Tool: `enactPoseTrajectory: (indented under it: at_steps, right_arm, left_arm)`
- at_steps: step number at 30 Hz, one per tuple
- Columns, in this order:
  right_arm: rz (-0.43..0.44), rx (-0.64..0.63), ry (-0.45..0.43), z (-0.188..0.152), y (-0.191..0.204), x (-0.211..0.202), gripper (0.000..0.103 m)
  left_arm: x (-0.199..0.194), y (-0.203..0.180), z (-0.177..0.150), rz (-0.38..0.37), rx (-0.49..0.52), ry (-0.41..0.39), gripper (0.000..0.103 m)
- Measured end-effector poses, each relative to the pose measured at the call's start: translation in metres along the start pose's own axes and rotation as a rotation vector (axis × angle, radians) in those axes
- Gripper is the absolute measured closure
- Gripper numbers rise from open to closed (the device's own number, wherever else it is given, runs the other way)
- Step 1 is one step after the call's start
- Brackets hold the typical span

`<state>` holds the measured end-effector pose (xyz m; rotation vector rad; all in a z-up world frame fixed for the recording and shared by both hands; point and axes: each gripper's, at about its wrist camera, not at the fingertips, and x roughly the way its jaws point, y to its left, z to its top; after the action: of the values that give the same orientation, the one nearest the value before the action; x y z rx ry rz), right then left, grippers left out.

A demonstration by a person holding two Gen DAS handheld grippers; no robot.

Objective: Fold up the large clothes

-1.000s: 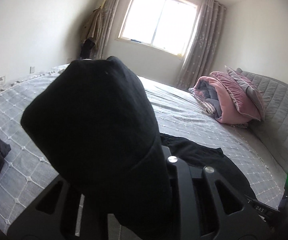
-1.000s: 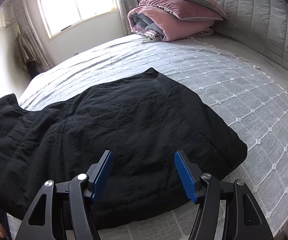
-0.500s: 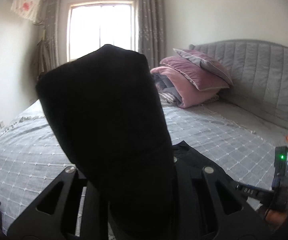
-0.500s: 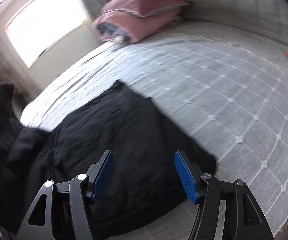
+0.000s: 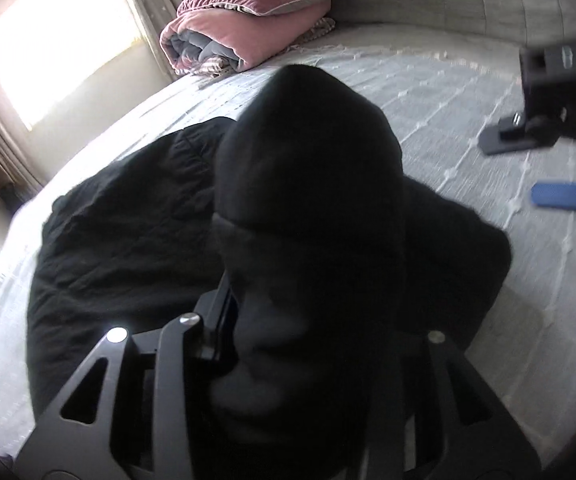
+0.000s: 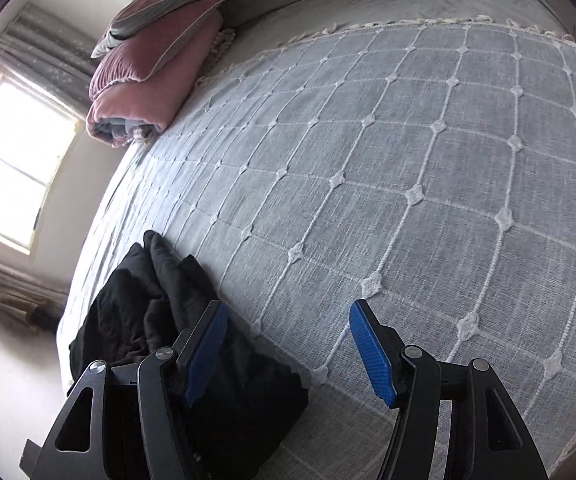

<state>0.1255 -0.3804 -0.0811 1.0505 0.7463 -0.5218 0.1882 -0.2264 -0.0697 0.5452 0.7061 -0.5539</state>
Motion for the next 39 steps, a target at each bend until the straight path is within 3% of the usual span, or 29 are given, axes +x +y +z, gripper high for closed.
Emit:
enactPoseTrajectory:
  at_steps: [2,6,9,11,14,17,19,22,23,24,26,30,33,35,37,39]
  right_arm:
    - [0.032,-0.018,0.001,0.000,0.005,0.000,0.038]
    - [0.098,-0.092,0.013,0.000,0.020,0.002,0.038]
    - [0.192,-0.118,0.033,0.001,0.029,0.000,0.038]
    - [0.254,-0.134,0.043,0.001,0.035,-0.002,0.036]
    - [0.322,-0.189,0.071,-0.004,0.046,-0.007,0.034]
    - [0.390,-0.315,0.110,-0.008,0.078,-0.002,0.033]
    - [0.317,-0.454,0.140,-0.021,0.106,0.010,0.033]
    - [0.161,-0.617,0.214,-0.053,0.129,0.037,0.032]
    - [0.144,-0.654,0.226,-0.063,0.132,0.043,0.039]
    - [0.141,-0.697,0.222,-0.071,0.138,0.044,0.059]
    - [0.155,-0.722,0.197,-0.075,0.143,0.039,0.069]
    - [0.267,-0.708,0.039,-0.059,0.152,-0.013,0.076]
    - [0.258,-0.691,-0.063,-0.047,0.152,-0.034,0.076]
    - [0.184,-0.680,-0.047,-0.043,0.145,-0.017,0.076]
    - [0.079,-0.641,0.042,-0.038,0.126,0.020,0.076]
    - [0.037,-0.596,0.096,-0.035,0.108,0.045,0.075]
  left_arm:
    - [-0.011,0.020,0.006,-0.092,-0.064,-0.007,0.051]
    - [-0.046,0.050,0.002,-0.255,-0.188,-0.039,0.044]
    - [-0.083,0.069,-0.009,-0.413,-0.269,-0.104,0.035]
    - [-0.111,0.082,-0.017,-0.476,-0.319,-0.159,0.029]
    - [-0.139,0.109,-0.036,-0.442,-0.369,-0.172,0.027]
    - [-0.138,0.147,-0.055,-0.365,-0.456,-0.135,0.027]
    - [-0.128,0.169,-0.072,-0.331,-0.523,-0.117,0.027]
    - [-0.109,0.195,-0.099,-0.362,-0.651,-0.091,0.027]
    - [-0.100,0.199,-0.107,-0.355,-0.689,-0.079,0.031]
    - [-0.091,0.202,-0.111,-0.347,-0.706,-0.063,0.035]
    - [-0.075,0.207,-0.111,-0.339,-0.721,-0.014,0.058]
    - [-0.075,0.213,-0.111,-0.353,-0.760,-0.034,0.058]
    - [-0.075,0.203,-0.098,-0.313,-0.703,-0.041,0.058]
    - [-0.066,0.192,-0.092,-0.299,-0.676,-0.017,0.058]
    - [-0.052,0.188,-0.090,-0.306,-0.683,0.006,0.055]
    - [-0.046,0.180,-0.088,-0.283,-0.661,0.003,0.055]
